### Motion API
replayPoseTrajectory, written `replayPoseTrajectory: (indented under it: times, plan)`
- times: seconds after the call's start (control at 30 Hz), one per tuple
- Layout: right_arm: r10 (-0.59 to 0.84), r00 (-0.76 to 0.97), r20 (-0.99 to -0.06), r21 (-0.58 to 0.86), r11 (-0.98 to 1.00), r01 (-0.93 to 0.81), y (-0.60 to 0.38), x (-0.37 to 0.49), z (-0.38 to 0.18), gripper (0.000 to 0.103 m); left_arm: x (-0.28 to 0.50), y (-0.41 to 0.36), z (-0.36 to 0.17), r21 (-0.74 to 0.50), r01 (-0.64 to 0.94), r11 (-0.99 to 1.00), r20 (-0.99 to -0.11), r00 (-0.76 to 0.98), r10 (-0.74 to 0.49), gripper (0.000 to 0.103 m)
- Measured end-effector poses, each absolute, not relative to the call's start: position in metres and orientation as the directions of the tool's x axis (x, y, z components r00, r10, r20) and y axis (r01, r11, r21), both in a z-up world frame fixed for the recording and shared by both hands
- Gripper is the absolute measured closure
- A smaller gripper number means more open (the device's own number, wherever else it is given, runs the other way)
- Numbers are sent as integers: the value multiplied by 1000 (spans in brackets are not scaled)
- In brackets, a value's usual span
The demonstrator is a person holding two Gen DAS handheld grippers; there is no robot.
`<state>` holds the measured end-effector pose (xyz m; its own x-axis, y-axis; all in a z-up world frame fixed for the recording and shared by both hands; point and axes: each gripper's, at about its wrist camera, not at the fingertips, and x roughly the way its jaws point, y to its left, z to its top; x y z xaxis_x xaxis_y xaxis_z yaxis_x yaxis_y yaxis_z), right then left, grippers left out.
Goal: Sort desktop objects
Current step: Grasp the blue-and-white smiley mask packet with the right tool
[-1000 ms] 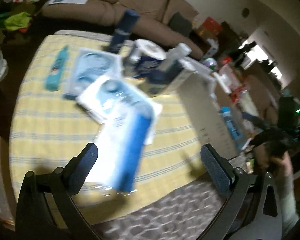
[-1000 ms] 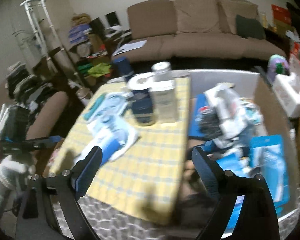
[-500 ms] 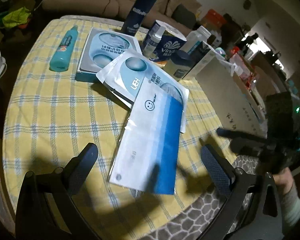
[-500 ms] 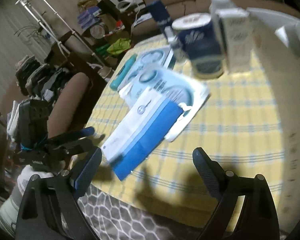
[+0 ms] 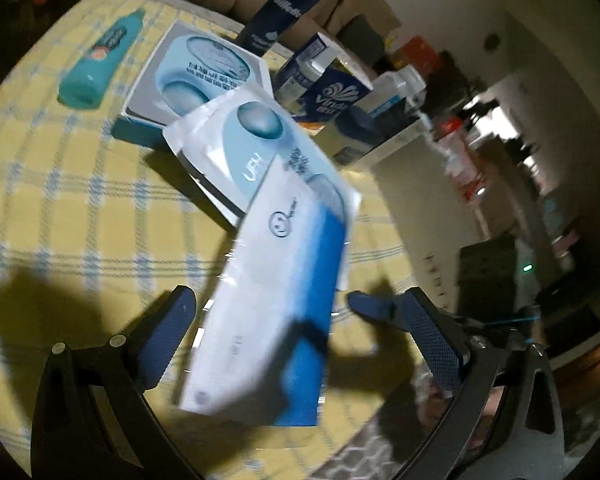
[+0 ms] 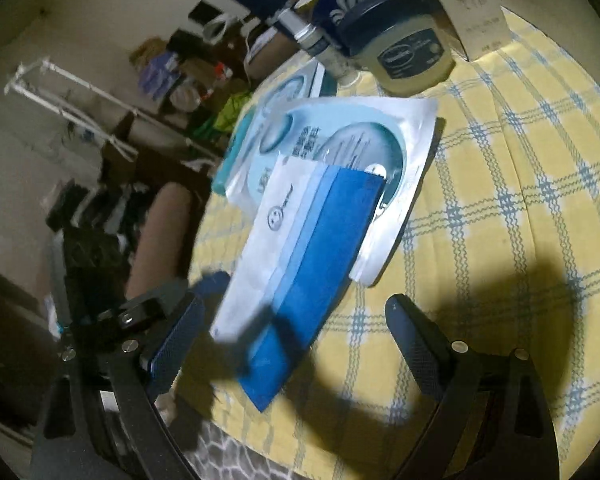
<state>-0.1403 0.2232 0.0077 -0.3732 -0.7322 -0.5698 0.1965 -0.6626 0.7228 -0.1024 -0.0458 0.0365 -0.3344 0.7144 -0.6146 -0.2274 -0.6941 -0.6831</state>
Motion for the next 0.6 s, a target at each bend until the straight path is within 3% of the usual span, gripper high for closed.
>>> replayPoseTrajectory:
  times: [0.17,0.27,0.3,0.33,0.47,0.6]
  plan:
    - [-718,-385,-580,707,-678,201,222,-144,7,25,-105,-46,30,-687,-209,-696,-622,-326,712,6]
    - [-715,-385,-584,701,-683,205,222,-146,7,30,-102,-43,27,-693,-215,-688,-620,-309,721,20]
    - [-713,-385,-586,698,-686,206,222,-147,7,32,-101,-37,27,-691,-232,-684,-622,-291,727,32]
    - [-714,-381,-588,699,-685,205,222,-149,7,40,-99,-33,26,-684,-245,-687,-630,-277,726,37]
    - [-756,-328,-567,738,-643,204,218,-153,-1,72,-92,-10,22,-662,-295,-689,-652,-226,724,40]
    - [-763,-331,-555,749,-632,201,218,-152,-1,78,-91,-10,22,-688,-290,-666,-628,-223,746,42]
